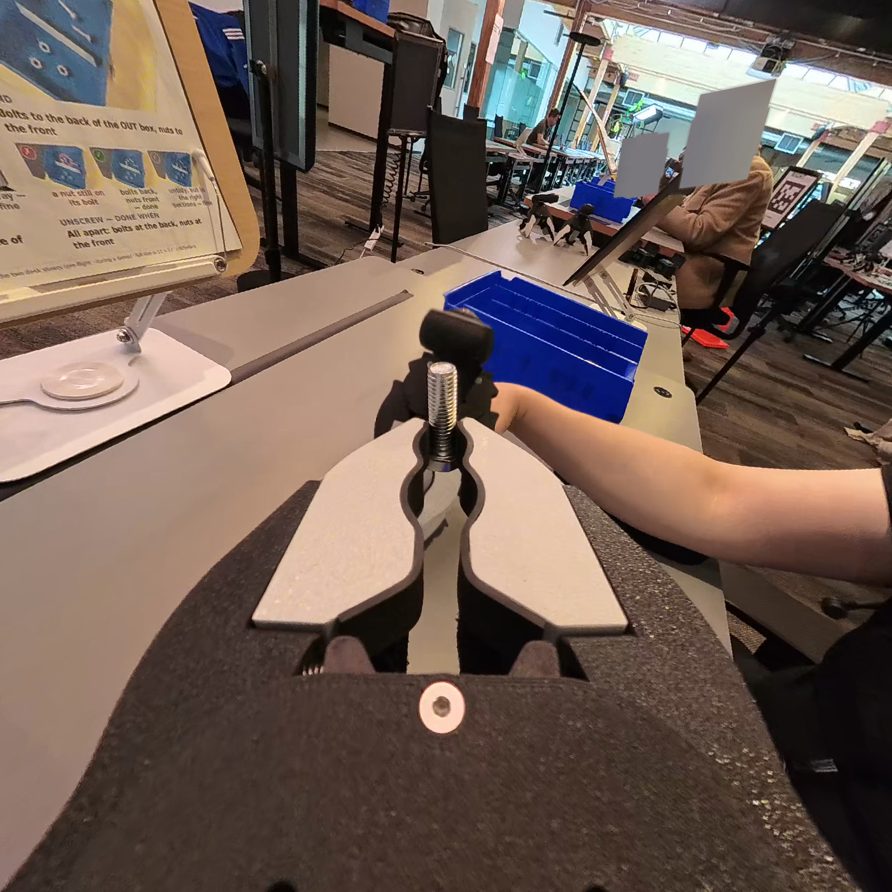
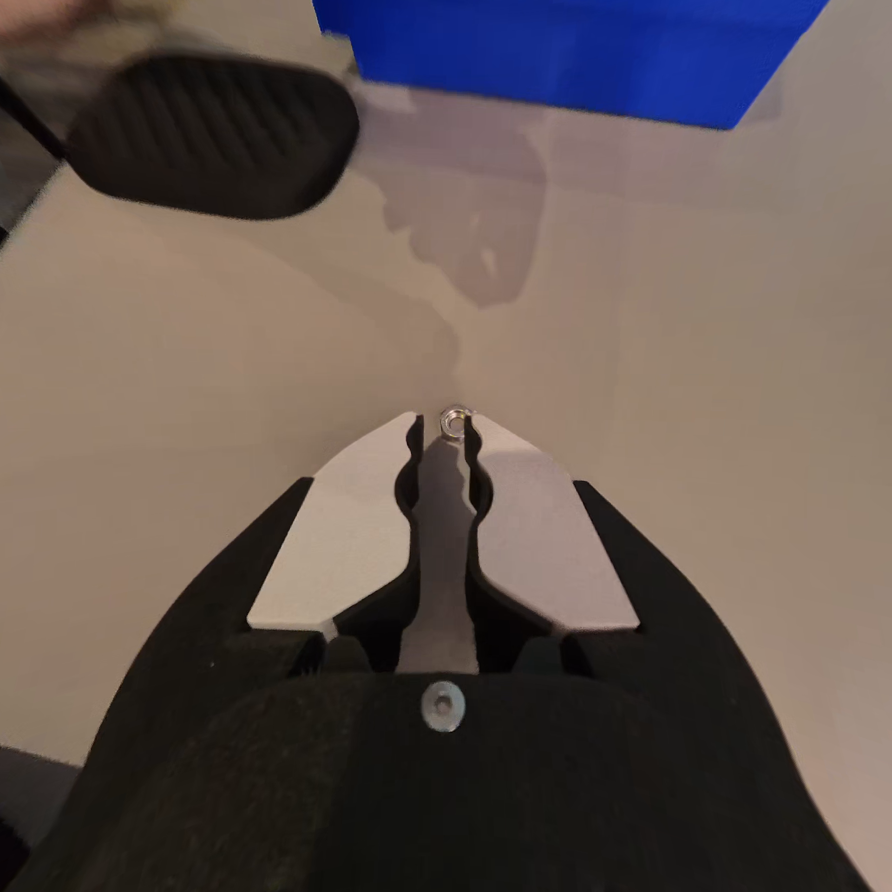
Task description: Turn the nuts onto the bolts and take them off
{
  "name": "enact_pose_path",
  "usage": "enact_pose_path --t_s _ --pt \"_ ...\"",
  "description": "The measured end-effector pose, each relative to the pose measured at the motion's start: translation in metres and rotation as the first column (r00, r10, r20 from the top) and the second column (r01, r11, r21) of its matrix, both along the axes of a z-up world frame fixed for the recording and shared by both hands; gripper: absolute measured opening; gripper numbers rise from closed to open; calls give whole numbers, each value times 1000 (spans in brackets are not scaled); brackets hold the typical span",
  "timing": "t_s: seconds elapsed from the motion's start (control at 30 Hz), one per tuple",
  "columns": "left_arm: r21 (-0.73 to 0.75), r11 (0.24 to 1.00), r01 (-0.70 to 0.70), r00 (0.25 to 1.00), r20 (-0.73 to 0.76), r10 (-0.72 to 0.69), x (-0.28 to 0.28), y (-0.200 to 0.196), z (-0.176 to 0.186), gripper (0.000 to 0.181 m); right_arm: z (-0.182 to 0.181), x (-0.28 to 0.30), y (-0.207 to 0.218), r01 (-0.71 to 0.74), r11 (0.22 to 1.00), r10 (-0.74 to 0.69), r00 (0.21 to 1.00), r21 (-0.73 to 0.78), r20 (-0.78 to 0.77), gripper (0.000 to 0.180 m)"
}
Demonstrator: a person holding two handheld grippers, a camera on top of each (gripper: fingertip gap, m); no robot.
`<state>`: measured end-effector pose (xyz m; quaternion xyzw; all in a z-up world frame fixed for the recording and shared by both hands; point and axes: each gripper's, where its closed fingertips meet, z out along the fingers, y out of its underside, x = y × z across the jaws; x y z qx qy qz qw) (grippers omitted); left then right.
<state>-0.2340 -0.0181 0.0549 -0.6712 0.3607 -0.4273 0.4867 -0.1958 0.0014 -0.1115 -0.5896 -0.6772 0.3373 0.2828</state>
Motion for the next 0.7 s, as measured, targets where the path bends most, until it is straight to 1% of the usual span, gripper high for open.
enact_pose_path --t_s 0.07,0.27,0.47,0.53,0.7 --pt "-2 1000 3 1000 1 -3 -1 -1 0 9 -9 -5 -1 -16 998 13 999 54 51 18" --pt "-8 1000 12 1000 -12 -12 -3 -4 -4 9 -18 -13 4 -33 986 14 994 162 112 24" --pt "-13 1000 15 1000 -21 -15 -5 -7 -6 9 -30 -16 4 -70 983 35 979 170 203 25" --pt "-14 1000 18 1000 -24 -18 -5 -8 -7 9 -35 -15 8 -60 980 16 974 189 226 23" --pt "-15 1000 21 999 -30 -21 -4 -8 -8 9 -40 -15 7 -50 990 20 975 131 220 18"
